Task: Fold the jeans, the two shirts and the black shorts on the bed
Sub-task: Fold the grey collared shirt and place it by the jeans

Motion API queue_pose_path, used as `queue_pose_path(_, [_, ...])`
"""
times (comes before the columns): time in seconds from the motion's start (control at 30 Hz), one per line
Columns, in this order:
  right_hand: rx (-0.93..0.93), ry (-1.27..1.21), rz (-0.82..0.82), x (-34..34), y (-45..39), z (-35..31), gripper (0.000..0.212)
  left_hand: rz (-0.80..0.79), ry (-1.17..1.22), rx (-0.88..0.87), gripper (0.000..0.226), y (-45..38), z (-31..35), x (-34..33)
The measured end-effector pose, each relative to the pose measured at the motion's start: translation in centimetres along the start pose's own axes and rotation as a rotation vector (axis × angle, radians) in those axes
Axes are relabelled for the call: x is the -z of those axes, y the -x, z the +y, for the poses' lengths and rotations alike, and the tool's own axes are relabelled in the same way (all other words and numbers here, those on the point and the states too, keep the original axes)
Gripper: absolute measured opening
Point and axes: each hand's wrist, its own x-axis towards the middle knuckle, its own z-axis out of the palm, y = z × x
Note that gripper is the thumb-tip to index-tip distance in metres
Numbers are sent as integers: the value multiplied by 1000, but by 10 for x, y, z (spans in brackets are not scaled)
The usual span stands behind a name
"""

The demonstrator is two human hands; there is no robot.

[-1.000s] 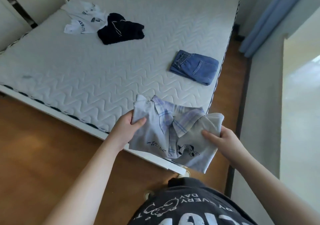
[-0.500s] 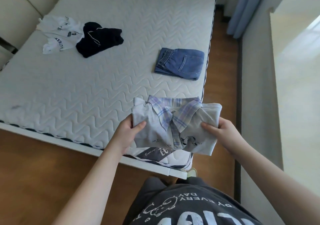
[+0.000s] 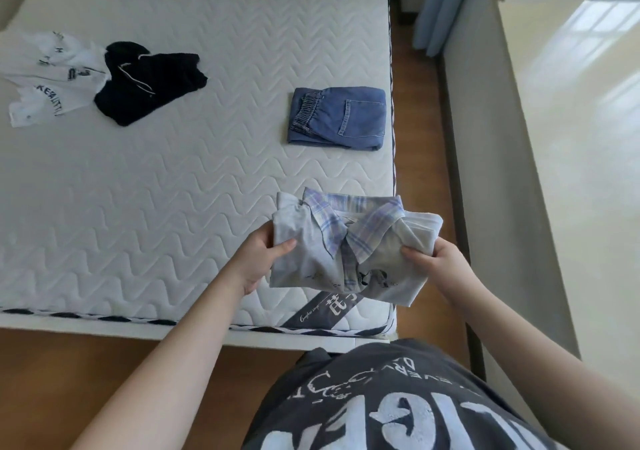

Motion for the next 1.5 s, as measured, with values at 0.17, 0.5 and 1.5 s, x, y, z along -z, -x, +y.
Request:
queue_pose_path(0.17, [-33,-27,39,-22,-3,11,13,-45,-37,20,31,-18,-6,20])
queue_pose_path(0.5, [-291,-169,-110,-18,-67,45,27,-16,-242,184,27,-72,-29,15])
queue_pose_path(1.5, [-409,-69,-15,-33,-379,98,52,375,-194,341,25,-352,-104,1])
